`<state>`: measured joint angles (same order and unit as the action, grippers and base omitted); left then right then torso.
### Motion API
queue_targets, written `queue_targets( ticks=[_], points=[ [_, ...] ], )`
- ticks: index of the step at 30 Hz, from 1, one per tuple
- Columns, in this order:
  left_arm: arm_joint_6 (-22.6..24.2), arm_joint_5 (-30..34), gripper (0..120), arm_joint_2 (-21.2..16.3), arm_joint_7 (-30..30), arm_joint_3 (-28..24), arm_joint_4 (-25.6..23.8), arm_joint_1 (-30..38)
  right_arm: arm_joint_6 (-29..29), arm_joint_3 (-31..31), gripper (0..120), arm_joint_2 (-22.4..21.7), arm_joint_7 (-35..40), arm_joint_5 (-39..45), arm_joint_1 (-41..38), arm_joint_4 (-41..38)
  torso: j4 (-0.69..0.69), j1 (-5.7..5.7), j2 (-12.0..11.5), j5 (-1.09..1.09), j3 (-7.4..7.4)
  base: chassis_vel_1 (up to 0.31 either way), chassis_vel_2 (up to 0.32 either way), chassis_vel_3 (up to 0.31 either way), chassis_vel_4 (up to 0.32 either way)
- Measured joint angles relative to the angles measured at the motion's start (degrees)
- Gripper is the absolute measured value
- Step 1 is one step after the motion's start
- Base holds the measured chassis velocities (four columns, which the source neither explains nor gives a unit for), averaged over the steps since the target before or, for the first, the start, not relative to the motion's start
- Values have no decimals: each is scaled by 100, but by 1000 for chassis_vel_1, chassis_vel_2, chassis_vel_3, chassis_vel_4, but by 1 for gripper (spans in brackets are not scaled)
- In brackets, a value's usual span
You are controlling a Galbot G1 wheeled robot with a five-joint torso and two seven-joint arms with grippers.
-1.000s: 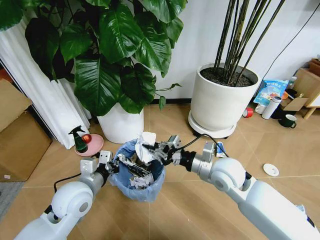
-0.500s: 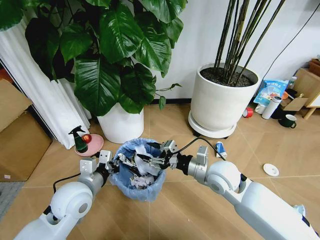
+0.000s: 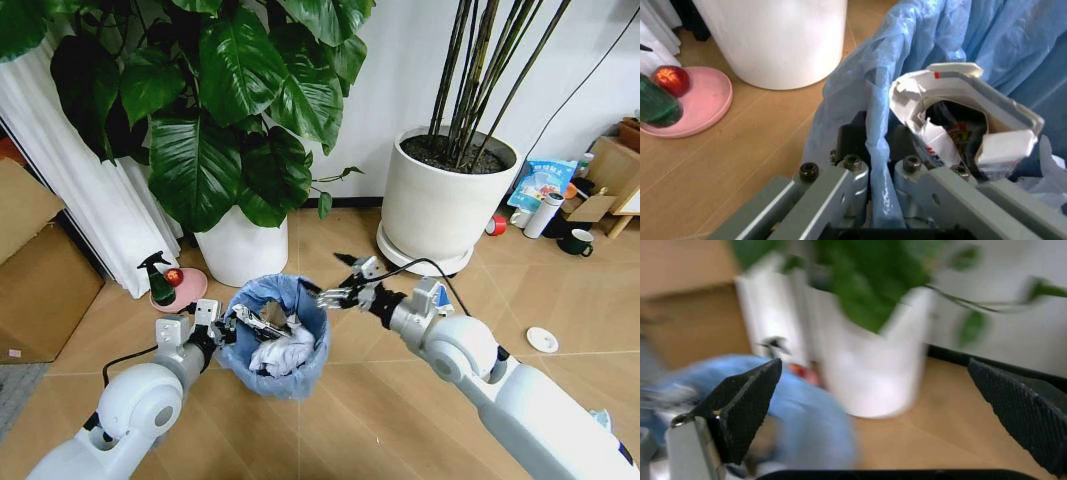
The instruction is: Pick up the trash bin and place the garbage on the floor into it.
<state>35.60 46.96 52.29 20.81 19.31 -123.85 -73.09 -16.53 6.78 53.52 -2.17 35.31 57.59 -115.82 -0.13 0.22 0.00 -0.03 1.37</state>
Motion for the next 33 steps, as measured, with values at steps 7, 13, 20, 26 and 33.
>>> queue_targets(
  ticks=[7,13,20,26,33],
  points=[
    [-11,-29,0,69,-27,37,-16,-48,69,950,100,77,63,-330,802,98,0,0,0,0,-1,0,0,0,0],
    [-22,-65,0,137,-76,41,-21,-51,140,1649,100,268,18,-533,1532,97,-1,-1,0,-1,0,0,0,0,0],
    [-47,-127,0,177,-120,28,-28,-93,222,1873,100,398,-101,-668,1828,196,0,-1,0,-1,0,0,0,0,0],
    [-57,-133,0,151,-131,38,-78,-120,283,1876,100,501,-105,-707,1861,295,0,-1,0,-1,0,0,0,0,0],
    [-72,-130,0,140,-139,47,-87,-131,326,1860,100,536,-112,-727,1858,352,0,0,0,-1,0,-42,-40,53,55]
  ],
)
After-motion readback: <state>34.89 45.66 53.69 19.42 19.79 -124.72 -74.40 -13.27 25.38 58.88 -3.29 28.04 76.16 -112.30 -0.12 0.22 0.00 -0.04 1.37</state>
